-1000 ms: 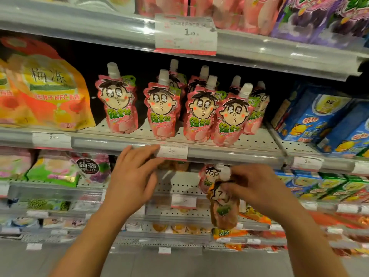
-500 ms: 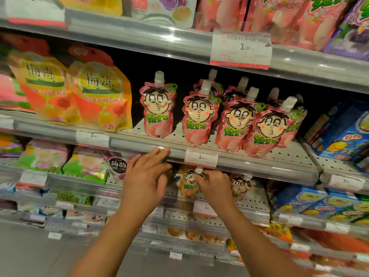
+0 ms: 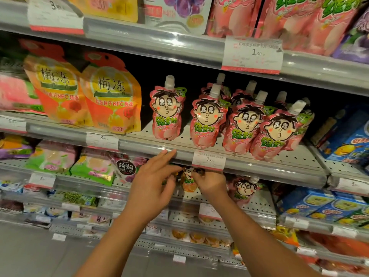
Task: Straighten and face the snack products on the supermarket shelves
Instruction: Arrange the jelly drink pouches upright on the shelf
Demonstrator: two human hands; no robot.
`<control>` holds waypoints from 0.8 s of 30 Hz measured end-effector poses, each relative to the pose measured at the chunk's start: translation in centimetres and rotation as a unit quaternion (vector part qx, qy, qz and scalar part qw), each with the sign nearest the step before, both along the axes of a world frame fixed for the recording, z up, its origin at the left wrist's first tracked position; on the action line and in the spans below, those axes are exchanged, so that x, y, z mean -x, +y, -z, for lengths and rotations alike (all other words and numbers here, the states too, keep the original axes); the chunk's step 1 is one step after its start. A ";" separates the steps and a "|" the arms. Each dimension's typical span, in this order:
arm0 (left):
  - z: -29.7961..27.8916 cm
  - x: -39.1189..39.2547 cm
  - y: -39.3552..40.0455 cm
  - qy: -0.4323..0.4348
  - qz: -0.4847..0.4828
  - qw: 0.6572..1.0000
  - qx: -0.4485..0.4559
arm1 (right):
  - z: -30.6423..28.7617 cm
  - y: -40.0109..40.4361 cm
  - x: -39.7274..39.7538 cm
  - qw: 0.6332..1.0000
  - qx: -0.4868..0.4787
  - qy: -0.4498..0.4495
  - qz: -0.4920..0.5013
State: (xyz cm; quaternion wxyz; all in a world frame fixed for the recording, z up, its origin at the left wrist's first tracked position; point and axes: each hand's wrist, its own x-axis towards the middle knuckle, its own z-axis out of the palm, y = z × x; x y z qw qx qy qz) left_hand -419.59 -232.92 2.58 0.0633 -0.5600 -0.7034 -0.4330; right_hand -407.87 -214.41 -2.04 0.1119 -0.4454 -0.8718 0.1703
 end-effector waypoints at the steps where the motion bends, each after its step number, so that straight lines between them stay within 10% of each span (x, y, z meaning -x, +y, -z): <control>1: 0.3 0.0 -0.3 -0.016 -0.003 1.000 -0.026 | -0.2 -0.2 -0.6 1.000 0.010 0.009 -0.004; 4: 1.7 -0.3 -1.3 -0.067 -0.085 0.992 -0.071 | 0.3 -1.3 -2.9 0.994 0.039 0.099 0.005; 11: 4.5 0.0 0.9 -0.186 -0.165 0.960 0.126 | 2.5 -7.3 -8.5 0.978 0.120 0.169 -0.014; 24: 5.6 1.3 0.7 -0.052 -0.136 0.980 0.138 | -0.7 -7.8 -11.3 0.966 0.165 0.198 -0.024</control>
